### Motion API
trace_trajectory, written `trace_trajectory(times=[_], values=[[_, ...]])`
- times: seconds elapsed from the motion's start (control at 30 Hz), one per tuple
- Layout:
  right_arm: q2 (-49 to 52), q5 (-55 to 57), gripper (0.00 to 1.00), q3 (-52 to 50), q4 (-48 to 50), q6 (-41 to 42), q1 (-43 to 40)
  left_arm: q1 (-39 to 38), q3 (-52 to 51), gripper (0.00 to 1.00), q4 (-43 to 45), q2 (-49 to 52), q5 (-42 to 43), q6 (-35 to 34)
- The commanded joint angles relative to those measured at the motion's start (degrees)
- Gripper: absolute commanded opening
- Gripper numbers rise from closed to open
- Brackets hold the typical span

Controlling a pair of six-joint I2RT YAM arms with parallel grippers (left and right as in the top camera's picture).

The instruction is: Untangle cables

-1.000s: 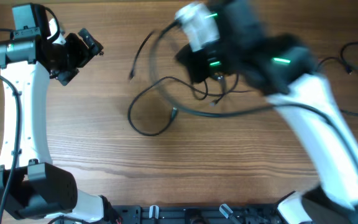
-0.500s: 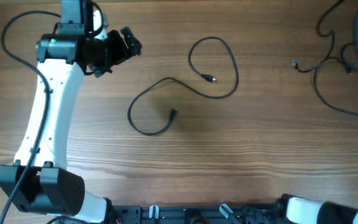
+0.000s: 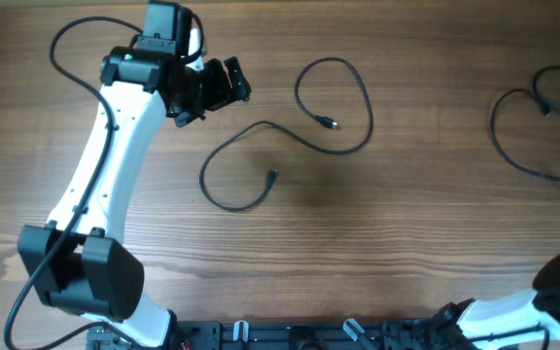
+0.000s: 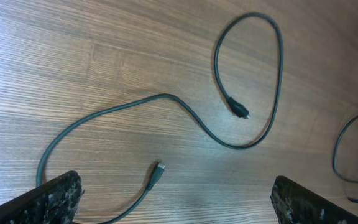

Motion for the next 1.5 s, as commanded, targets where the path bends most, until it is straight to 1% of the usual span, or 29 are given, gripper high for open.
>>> trace_trajectory(times=[0.0,0.03,0.07,0.1,0.13,0.2,0.23,0.27,0.3,0.33,0.4,0.43,0.47,0.5,0.53,0.57,0.67,0.77,0.83,0.87,0.97,1.03,1.13,1.2,1.27,1.4,1.47], values=[[7.02,6.23,0.06,-3.39,-5.4,2.69,-0.07,-2.34,0.31,1.0,0.0,2.6,-0.5,0.72],[9.22,6.19,0.29,-5.27,-5.31,2.69,-0.07,-2.86,0.31,1.0,0.13,3.08,-0.5,0.74],[11.47,5.75,0.72,-6.82,-4.98,3.02,-0.07,-3.13,0.31,1.0,0.37,3.3,-0.5,0.74],[14.16,2.78,0.88,-7.21,-5.42,3.56,-0.07,-3.17,0.31,1.0,0.61,3.32,-0.5,0.74],[15.5,-1.09,0.91,-7.21,-5.62,3.48,-0.07,-3.17,0.31,1.0,0.66,3.32,-0.5,0.74],[15.08,-6.67,0.91,-7.17,-5.35,1.86,0.04,-3.17,0.31,1.0,0.63,3.32,-0.5,0.74],[14.38,-10.95,0.9,-7.15,-4.76,-0.26,0.04,-3.17,0.31,1.0,0.68,3.32,-0.5,0.74],[12.55,-23.37,0.86,-7.15,-2.91,-7.74,0.52,-3.17,0.31,1.0,1.16,3.43,-0.5,0.72],[11.61,-28.22,0.86,-7.15,-2.45,-10.99,1.11,-3.17,0.31,1.0,1.79,3.45,-0.5,0.72],[10.49,-31.82,0.86,-7.15,-2.43,-14.27,2.29,-3.17,0.31,1.0,2.27,3.45,-0.5,0.72],[8.79,-33.83,0.86,-7.15,-4.26,-19.28,7.61,-3.17,0.31,1.0,4.07,3.45,-0.5,0.7],[8.59,-33.77,0.86,-7.15,-5.84,-21.59,11.1,-3.17,0.31,1.0,5.18,3.45,-0.5,0.7],[8.68,-33.73,0.86,-7.23,-8.41,-24.24,16.57,-3.04,0.31,1.0,7.34,3.45,-0.92,0.74],[8.76,-33.64,0.85,-7.32,-9.29,-25.66,20.31,-2.64,0.31,1.0,9.31,3.45,-2.01,0.74],[9.01,-32.5,0.85,-7.34,-9.44,-26.69,25.97,-1.64,0.31,1.0,11.54,3.45,-3.58,0.7],[9.29,-30.25,0.84,-7.34,-9.14,-26.64,30.27,-0.63,0.31,1.0,12.61,3.45,-3.76,0.66],[10.38,-19.19,0.84,-7.34,-7.08,-26.6,46.03,5.9,0.31,1.0,13.27,3.45,-3.72,-5.46],[13.0,-13.22,0.83,-7.34,-3.69,-27.47,55.87,9.01,0.31,1.0,11.58,3.45,-2.89,-5.81],[15.58,-13.35,0.81,-7.34,-2.47,-31.21,60.15,9.42,0.31,1.0,10.34,3.45,-3.58,-5.81],[17.94,-13.33,0.8,-7.34,-2.34,-35.12,63.12,10.21,0.31,1.0,10.25,3.45,-3.76,-6.54],[22.45,-13.66,0.77,-7.34,-2.12,-40.7,67.69,12.83,0.33,1.0,9.94,3.45,-3.5,-7.96],[25.55,-14.21,0.69,-7.34,-2.19,-46.34,70.2,13.51,0.31,1.0,9.16,3.45,-3.52,-7.91],[28.24,-13.99,0.63,-7.34,-0.87,-50.8,72.37,13.46,0.31,1.0,9.11,3.45,-3.54,-7.89],[30.05,-10.62,0.62,-7.37,1.03,-51.1,72.81,13.46,0.31,1.0,9.09,3.45,-3.54,-7.91],[31.85,-7.58,0.55,-7.37,2.71,-51.1,72.81,13.46,0.33,1.0,9.09,3.45,-3.54,-7.91],[33.66,-5.64,0.48,-7.37,6.14,-50.84,72.96,13.46,0.31,1.0,9.14,3.45,-3.54,-7.91],[34.38,-3.63,0.48,-7.37,7.26,-50.42,73.09,13.46,0.33,1.0,9.11,3.45,-3.56,-7.91]])
